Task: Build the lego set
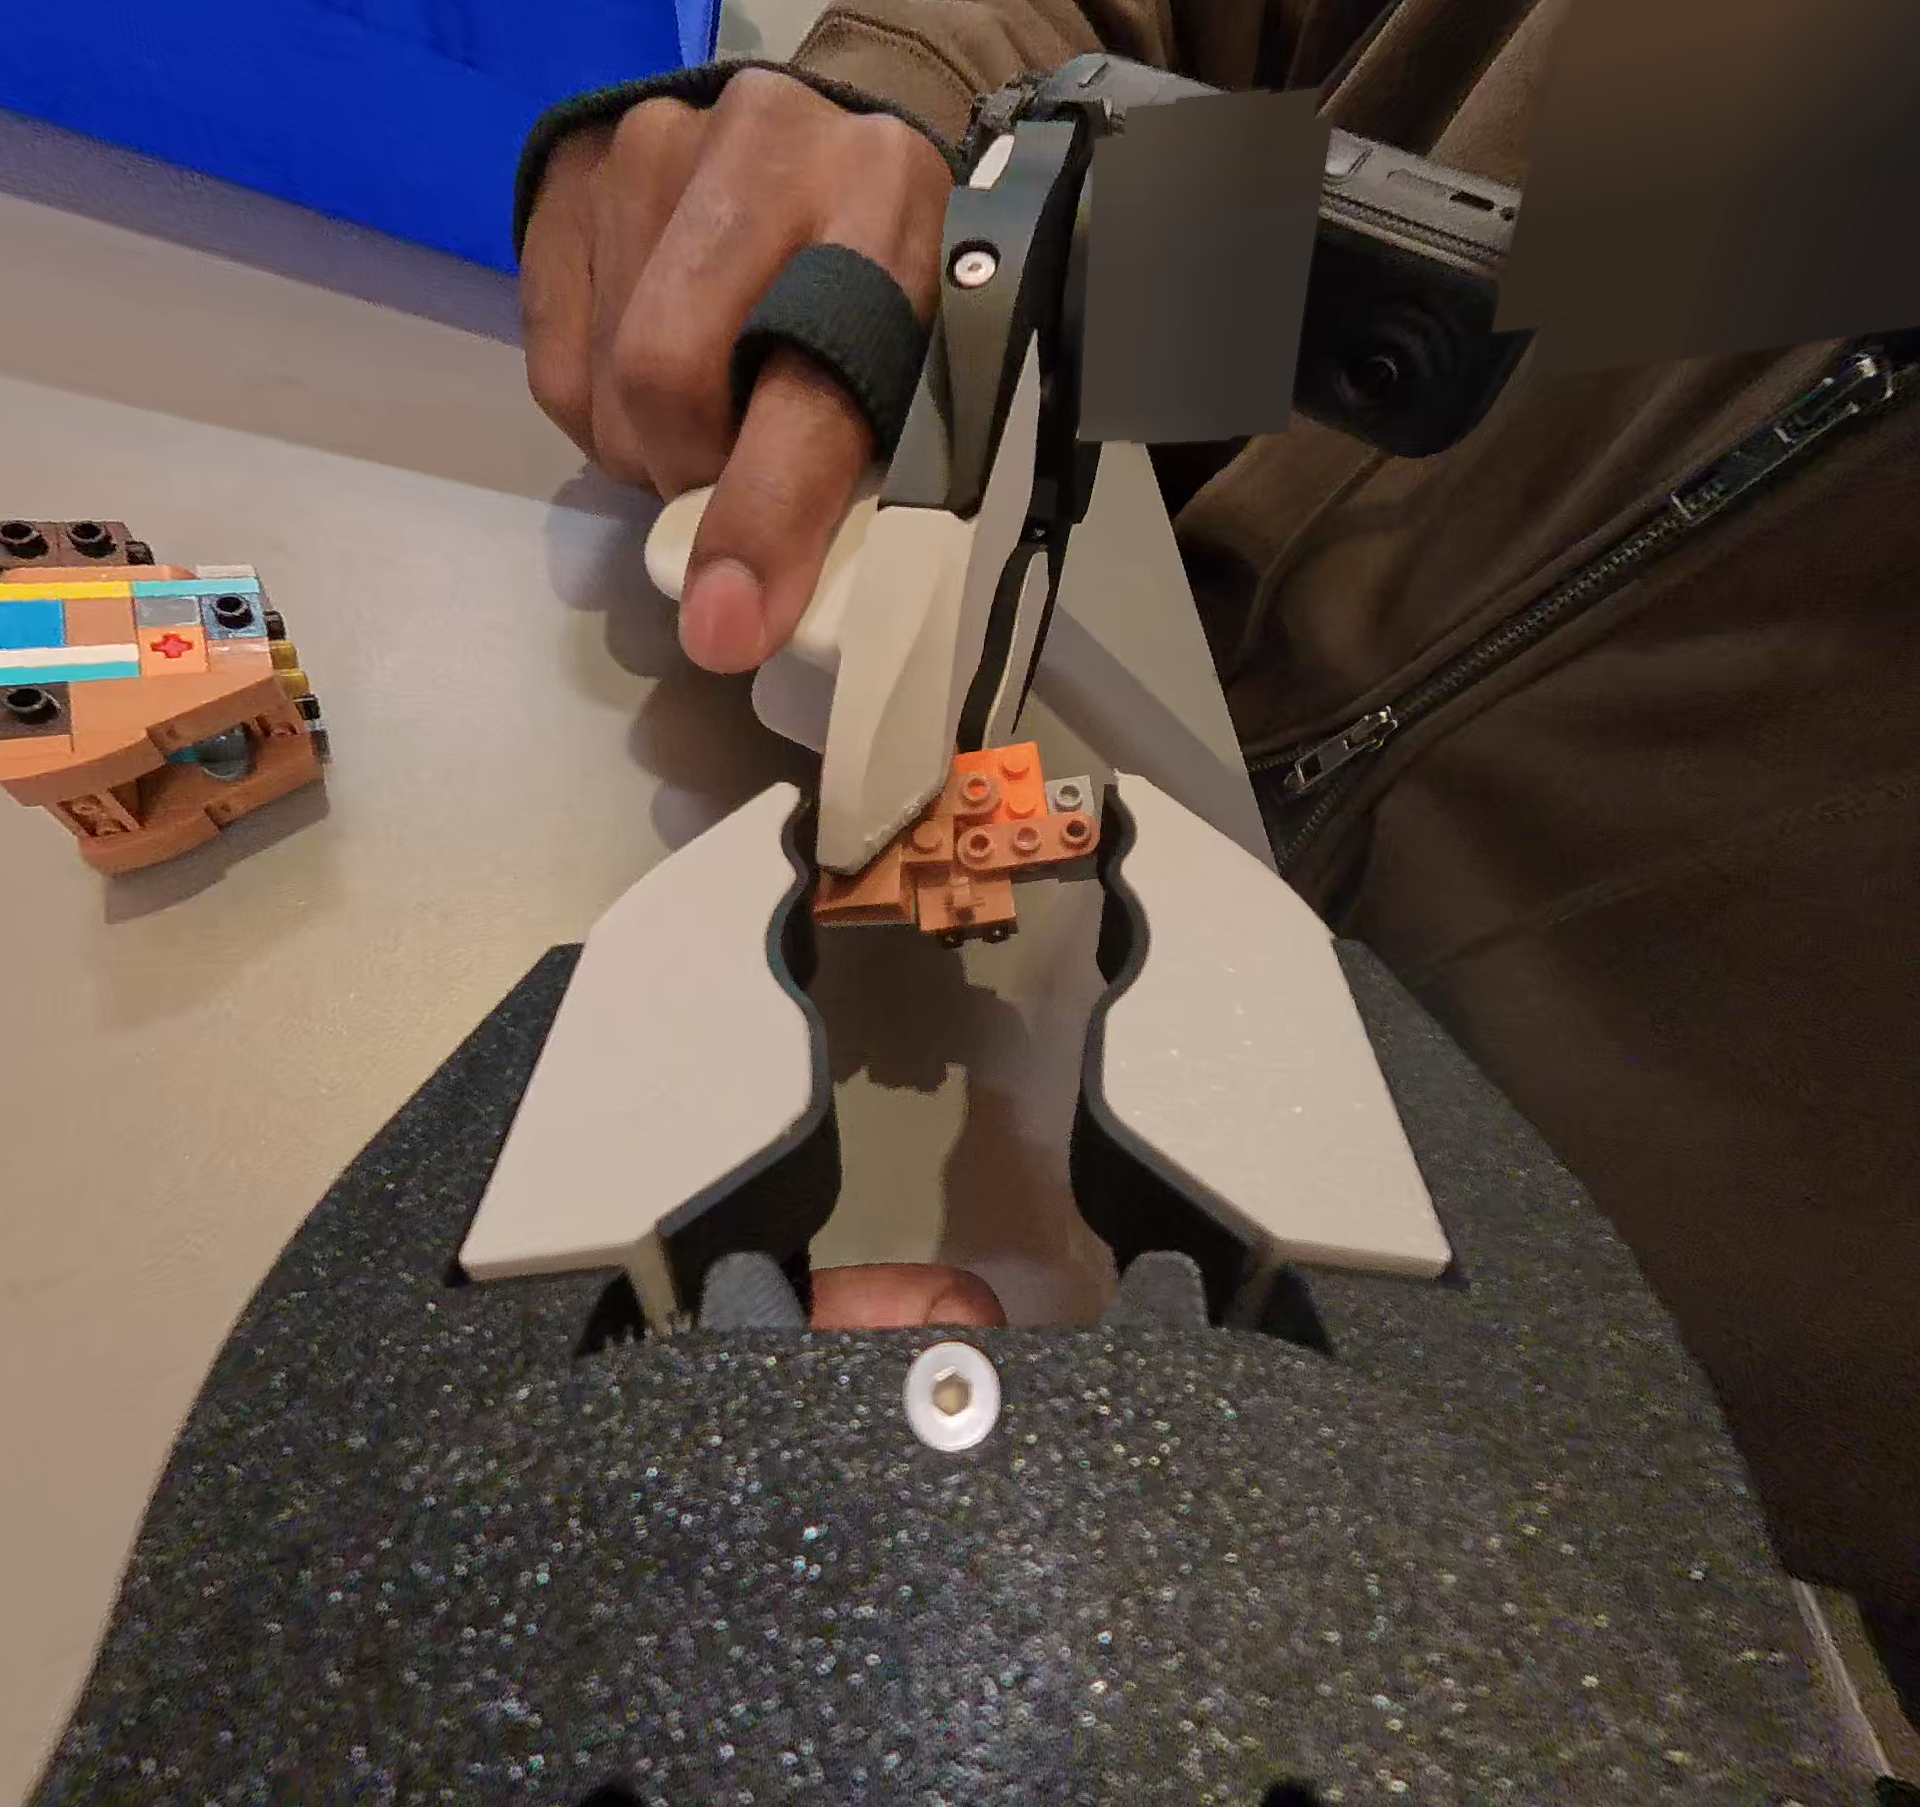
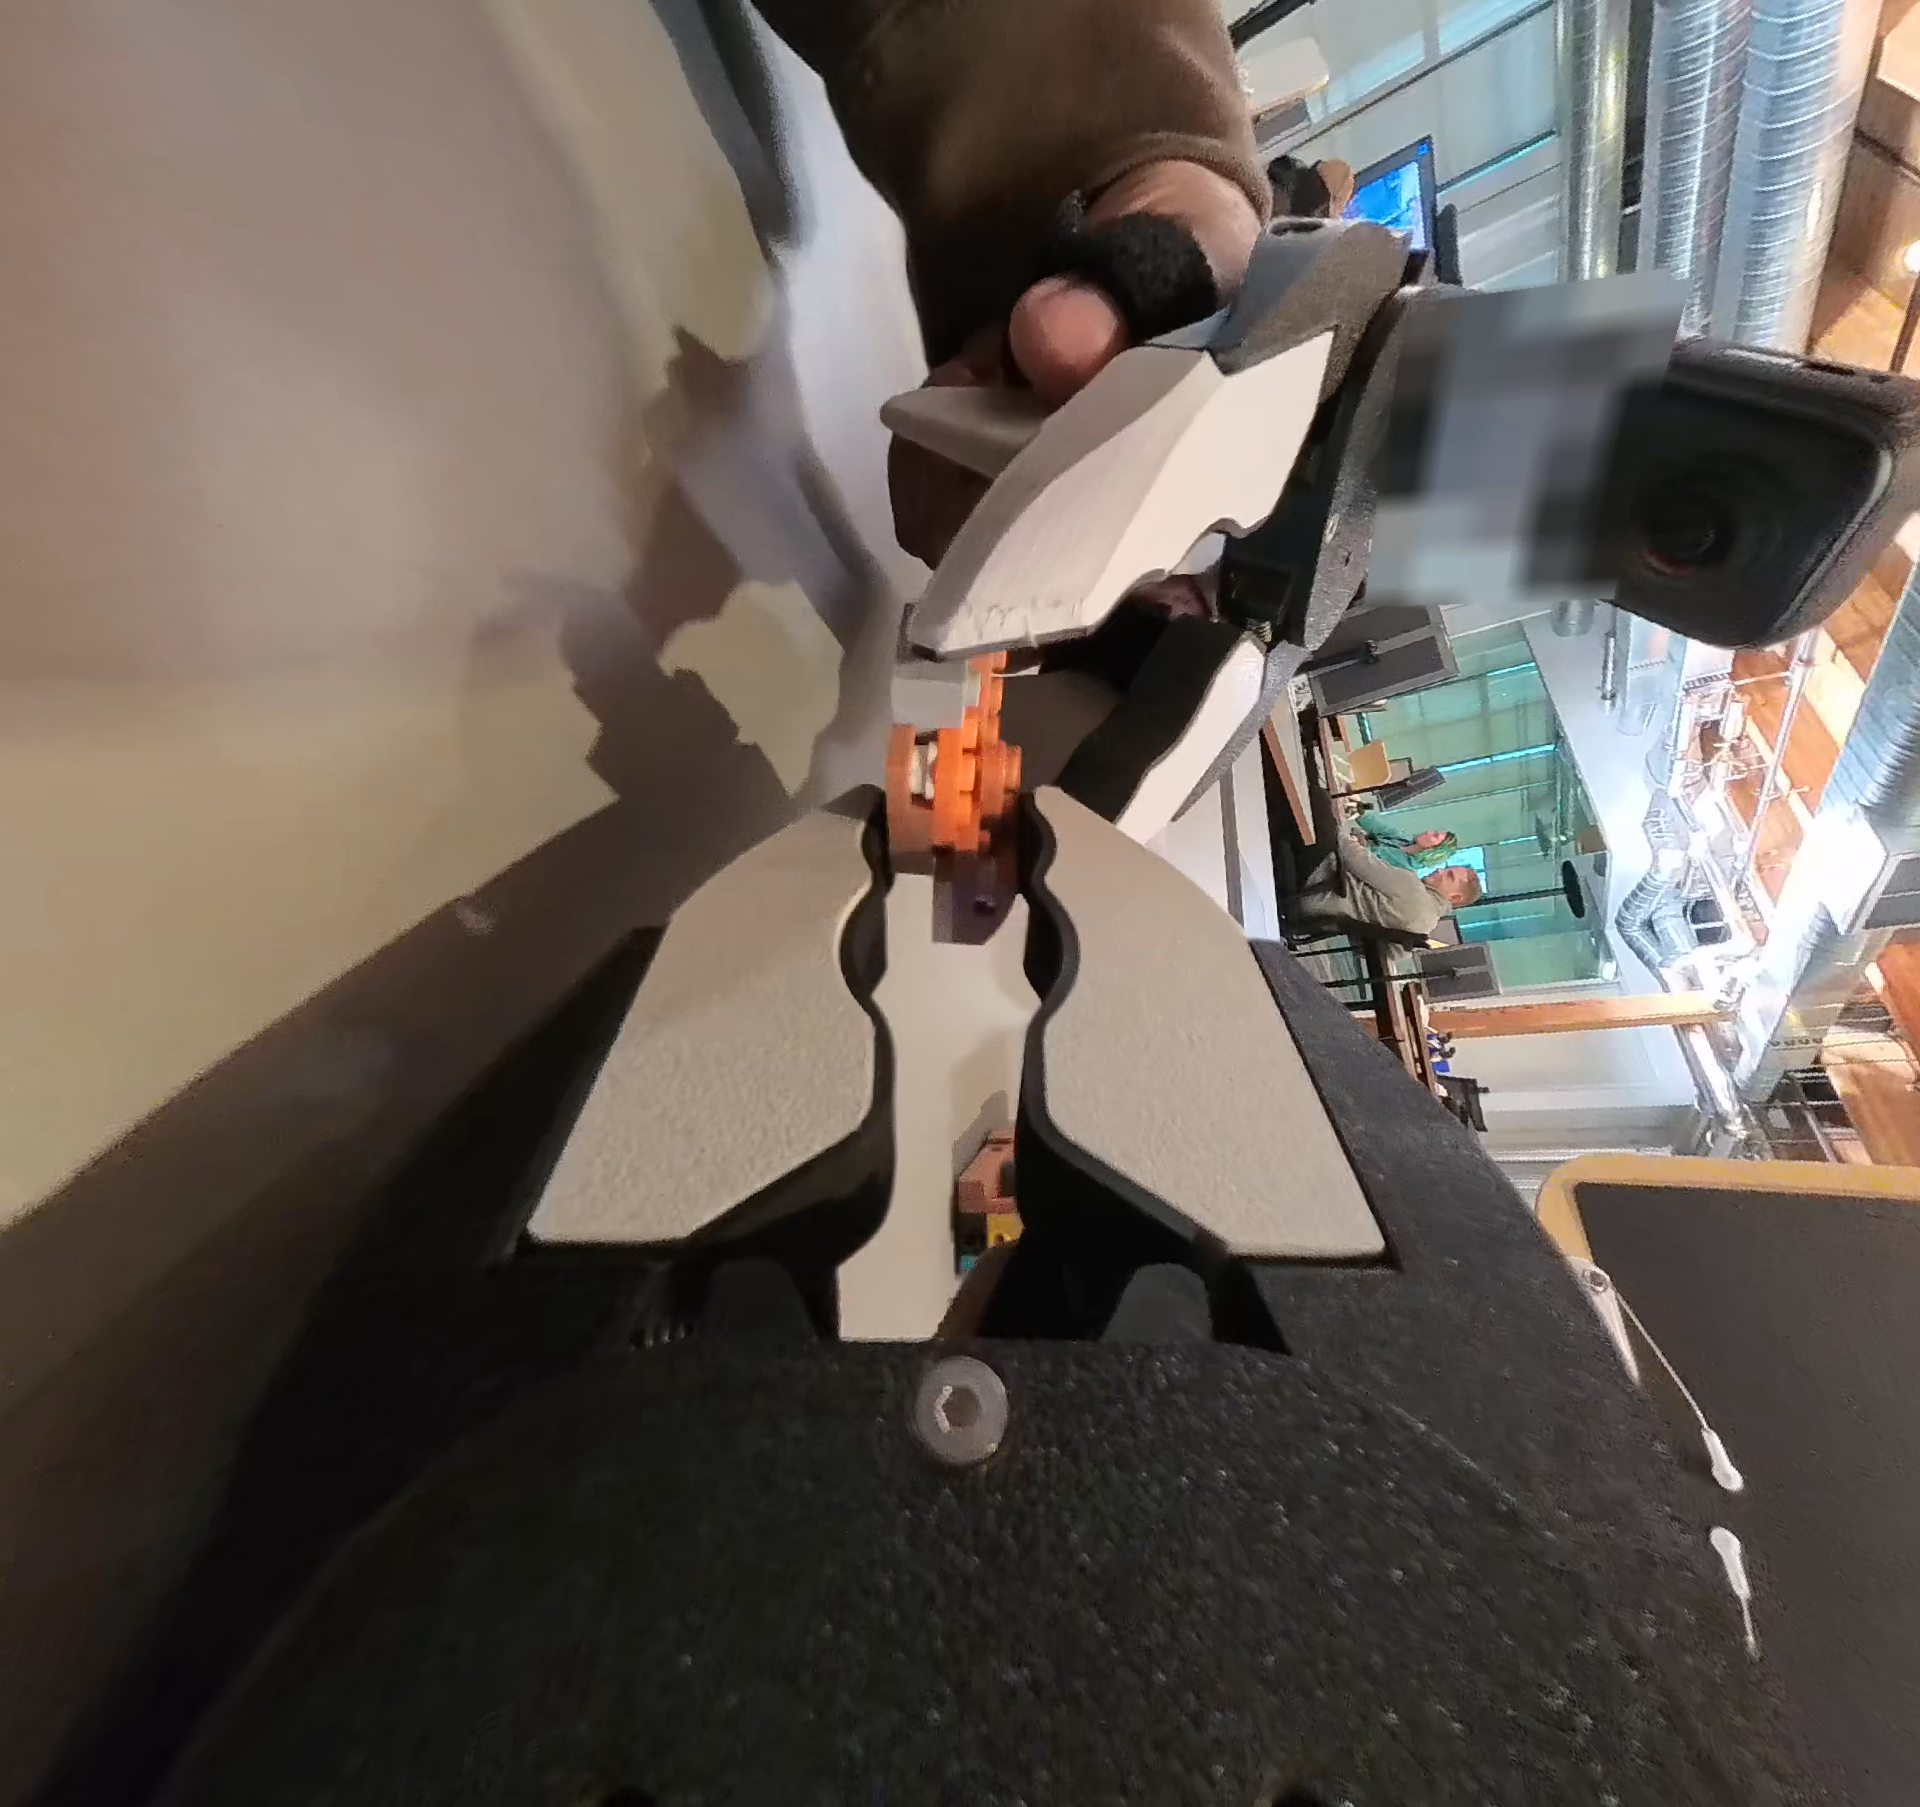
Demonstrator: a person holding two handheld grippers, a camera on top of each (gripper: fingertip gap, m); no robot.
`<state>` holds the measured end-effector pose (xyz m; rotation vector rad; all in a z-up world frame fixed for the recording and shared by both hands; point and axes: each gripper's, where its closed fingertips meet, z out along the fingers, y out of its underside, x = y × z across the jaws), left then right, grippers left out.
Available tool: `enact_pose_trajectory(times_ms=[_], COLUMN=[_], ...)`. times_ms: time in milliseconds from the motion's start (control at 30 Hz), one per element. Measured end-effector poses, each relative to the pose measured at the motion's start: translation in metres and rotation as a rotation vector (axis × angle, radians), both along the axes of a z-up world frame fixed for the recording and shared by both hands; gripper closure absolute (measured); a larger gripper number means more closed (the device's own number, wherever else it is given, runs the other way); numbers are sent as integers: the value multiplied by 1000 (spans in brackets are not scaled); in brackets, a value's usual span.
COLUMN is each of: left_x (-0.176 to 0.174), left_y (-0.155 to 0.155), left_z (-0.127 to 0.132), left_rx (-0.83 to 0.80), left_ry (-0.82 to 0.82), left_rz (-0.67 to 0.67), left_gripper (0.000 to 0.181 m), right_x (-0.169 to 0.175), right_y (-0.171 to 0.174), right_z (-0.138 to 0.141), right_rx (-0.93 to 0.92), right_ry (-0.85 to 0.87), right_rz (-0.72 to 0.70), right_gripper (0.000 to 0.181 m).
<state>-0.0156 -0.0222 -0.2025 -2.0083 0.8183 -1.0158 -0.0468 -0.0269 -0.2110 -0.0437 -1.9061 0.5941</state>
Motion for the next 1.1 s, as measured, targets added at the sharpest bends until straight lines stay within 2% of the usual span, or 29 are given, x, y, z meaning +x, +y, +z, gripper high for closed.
enact_pose_trajectory(times_ms=[367, 633, 867, 1100], left_x=[5, -10, -9, -21], left_y=[2, 1, 0, 0], left_z=[6, 21, 12, 11], left_rx=[-23, 7, -51, -51], left_ry=[-28, -122, -126, -116], left_rz=[19, 154, 251, 336], left_gripper=[128, 118, 115, 113], right_x=[4, 1, -2, -5], right_y=[1, 9, 9, 21], right_z=[5, 10, 5, 18], right_rx=[-28, -30, -21, -55], right_ry=[11, 47, 32, 89], right_rz=[6, -51, -74, -140], right_gripper=[160, 160, 160, 160])
